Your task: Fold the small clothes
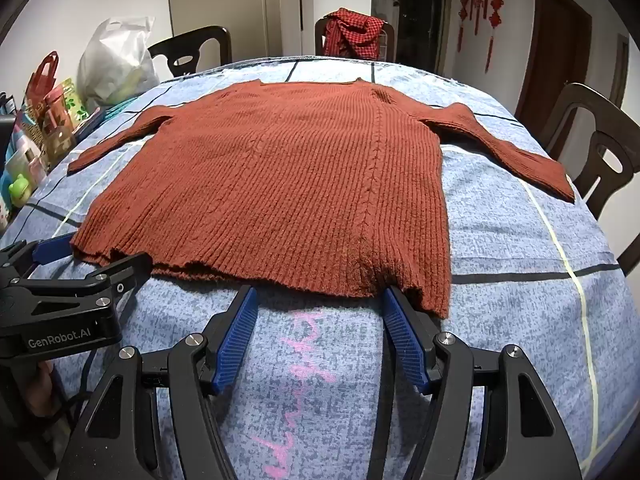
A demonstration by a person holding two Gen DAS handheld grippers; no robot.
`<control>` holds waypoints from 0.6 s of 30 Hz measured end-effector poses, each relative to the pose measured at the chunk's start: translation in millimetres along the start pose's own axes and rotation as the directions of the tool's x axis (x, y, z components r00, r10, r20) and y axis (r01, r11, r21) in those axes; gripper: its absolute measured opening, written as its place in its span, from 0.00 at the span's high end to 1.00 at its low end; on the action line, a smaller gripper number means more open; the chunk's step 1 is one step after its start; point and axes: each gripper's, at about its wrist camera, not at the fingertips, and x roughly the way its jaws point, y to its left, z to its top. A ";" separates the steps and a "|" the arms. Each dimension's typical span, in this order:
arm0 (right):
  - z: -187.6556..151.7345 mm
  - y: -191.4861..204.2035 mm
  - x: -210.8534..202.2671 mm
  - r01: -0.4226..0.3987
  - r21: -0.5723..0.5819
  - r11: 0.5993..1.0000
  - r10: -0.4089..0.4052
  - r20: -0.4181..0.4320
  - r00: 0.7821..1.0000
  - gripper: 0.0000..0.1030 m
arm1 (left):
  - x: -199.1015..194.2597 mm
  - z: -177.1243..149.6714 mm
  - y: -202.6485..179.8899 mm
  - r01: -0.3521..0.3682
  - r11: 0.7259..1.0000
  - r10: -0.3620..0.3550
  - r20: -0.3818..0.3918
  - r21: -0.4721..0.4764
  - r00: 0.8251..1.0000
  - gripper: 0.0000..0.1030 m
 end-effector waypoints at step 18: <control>-0.7 0.1 0.0 -0.004 0.004 1.000 0.004 0.004 1.000 0.37 | -0.1 -0.1 -0.1 -0.002 1.000 0.002 0.005 0.001 1.000 0.02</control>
